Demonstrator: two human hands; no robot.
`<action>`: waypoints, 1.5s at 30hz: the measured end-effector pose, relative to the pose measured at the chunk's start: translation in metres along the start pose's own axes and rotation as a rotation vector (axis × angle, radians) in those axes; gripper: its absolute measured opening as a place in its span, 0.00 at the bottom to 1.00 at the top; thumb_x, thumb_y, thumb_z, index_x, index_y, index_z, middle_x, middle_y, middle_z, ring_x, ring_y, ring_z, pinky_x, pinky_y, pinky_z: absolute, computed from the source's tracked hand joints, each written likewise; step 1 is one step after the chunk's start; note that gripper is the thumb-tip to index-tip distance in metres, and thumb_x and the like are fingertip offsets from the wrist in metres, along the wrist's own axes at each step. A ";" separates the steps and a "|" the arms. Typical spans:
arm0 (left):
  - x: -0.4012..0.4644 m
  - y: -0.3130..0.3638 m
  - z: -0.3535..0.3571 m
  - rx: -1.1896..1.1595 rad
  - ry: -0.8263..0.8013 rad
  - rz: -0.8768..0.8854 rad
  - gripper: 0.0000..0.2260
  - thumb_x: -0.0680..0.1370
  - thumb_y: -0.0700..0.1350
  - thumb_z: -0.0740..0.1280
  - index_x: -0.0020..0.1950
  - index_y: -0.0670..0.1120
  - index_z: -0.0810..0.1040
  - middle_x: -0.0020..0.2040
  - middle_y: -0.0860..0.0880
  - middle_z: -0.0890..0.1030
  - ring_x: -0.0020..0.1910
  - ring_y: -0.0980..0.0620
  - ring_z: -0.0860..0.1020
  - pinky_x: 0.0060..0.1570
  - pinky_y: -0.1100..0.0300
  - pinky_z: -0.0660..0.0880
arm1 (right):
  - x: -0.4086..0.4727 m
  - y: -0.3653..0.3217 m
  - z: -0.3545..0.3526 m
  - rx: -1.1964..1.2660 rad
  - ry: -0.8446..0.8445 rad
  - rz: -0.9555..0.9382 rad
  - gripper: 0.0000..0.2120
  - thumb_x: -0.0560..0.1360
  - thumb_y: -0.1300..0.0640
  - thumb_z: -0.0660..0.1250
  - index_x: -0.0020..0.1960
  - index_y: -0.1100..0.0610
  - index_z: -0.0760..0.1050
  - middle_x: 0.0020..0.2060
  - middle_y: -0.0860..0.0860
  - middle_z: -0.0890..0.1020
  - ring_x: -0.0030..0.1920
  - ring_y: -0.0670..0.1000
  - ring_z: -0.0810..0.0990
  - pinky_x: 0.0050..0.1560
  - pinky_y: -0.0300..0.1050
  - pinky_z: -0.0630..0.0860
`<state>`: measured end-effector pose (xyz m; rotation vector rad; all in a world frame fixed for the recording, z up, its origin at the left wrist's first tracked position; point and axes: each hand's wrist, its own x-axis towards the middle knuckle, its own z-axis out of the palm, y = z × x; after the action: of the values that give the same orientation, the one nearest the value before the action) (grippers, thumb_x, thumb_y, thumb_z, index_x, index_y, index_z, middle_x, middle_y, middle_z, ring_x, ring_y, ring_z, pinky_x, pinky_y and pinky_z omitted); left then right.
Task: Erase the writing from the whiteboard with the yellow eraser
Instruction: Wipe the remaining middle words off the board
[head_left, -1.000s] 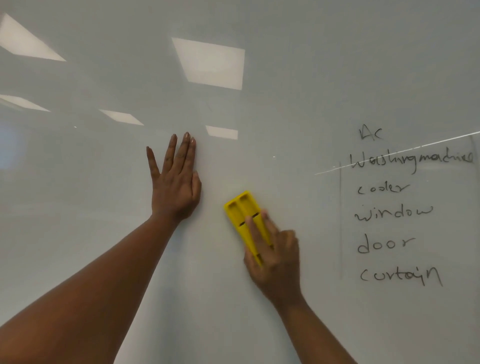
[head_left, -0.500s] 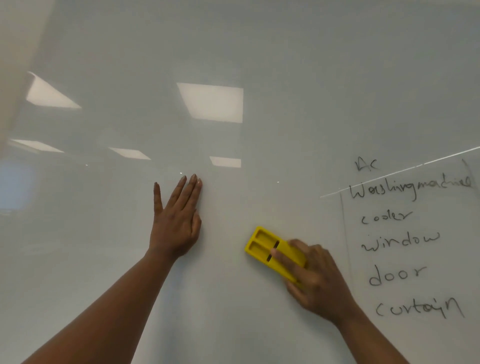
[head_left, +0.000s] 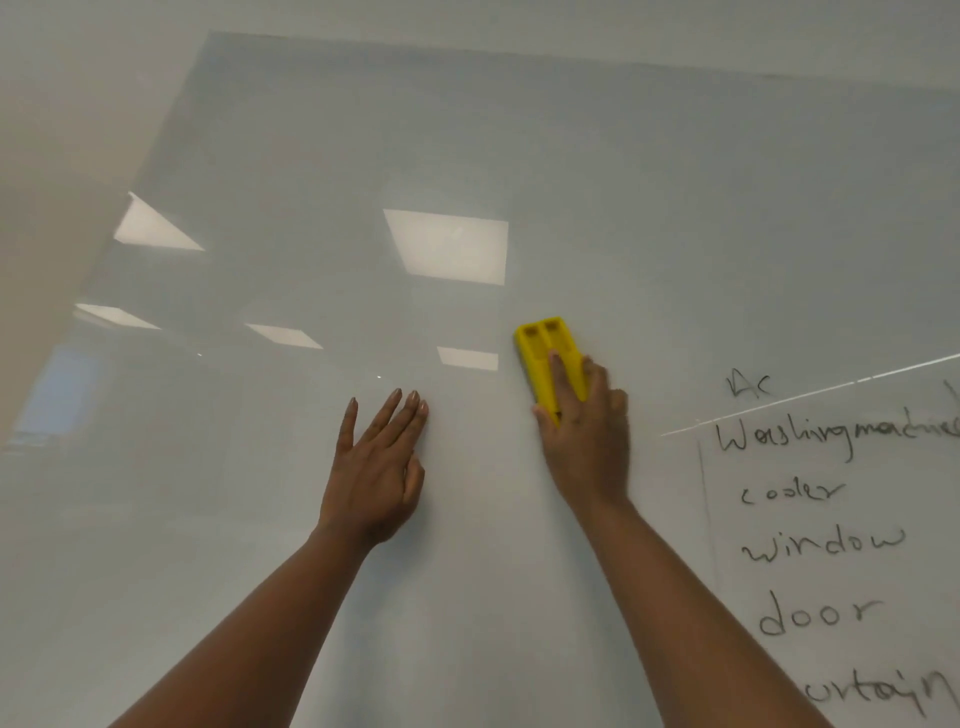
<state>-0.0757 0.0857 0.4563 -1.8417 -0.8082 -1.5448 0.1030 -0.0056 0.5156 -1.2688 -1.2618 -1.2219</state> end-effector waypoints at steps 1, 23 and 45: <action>0.000 0.000 -0.001 0.001 0.003 -0.001 0.29 0.73 0.48 0.45 0.71 0.42 0.66 0.72 0.46 0.66 0.72 0.51 0.54 0.72 0.46 0.45 | -0.004 -0.012 0.004 -0.010 -0.029 -0.063 0.27 0.74 0.55 0.67 0.71 0.56 0.63 0.66 0.65 0.69 0.51 0.66 0.73 0.54 0.54 0.71; 0.005 0.058 0.026 -0.160 0.148 -0.137 0.28 0.74 0.46 0.48 0.73 0.38 0.59 0.74 0.41 0.60 0.73 0.48 0.54 0.72 0.46 0.50 | -0.017 0.011 -0.005 -0.064 -0.161 -0.411 0.26 0.76 0.56 0.63 0.72 0.50 0.61 0.71 0.58 0.67 0.51 0.62 0.73 0.52 0.53 0.73; 0.039 0.125 0.060 -0.085 0.072 0.020 0.28 0.76 0.50 0.45 0.74 0.39 0.55 0.75 0.42 0.57 0.74 0.50 0.50 0.73 0.46 0.46 | 0.029 0.216 -0.086 -0.095 0.128 0.136 0.27 0.76 0.60 0.65 0.73 0.53 0.61 0.70 0.62 0.63 0.61 0.67 0.67 0.60 0.58 0.68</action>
<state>0.0634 0.0548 0.4783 -1.8374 -0.6992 -1.6453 0.3155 -0.0966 0.5566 -1.3014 -1.0195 -1.2562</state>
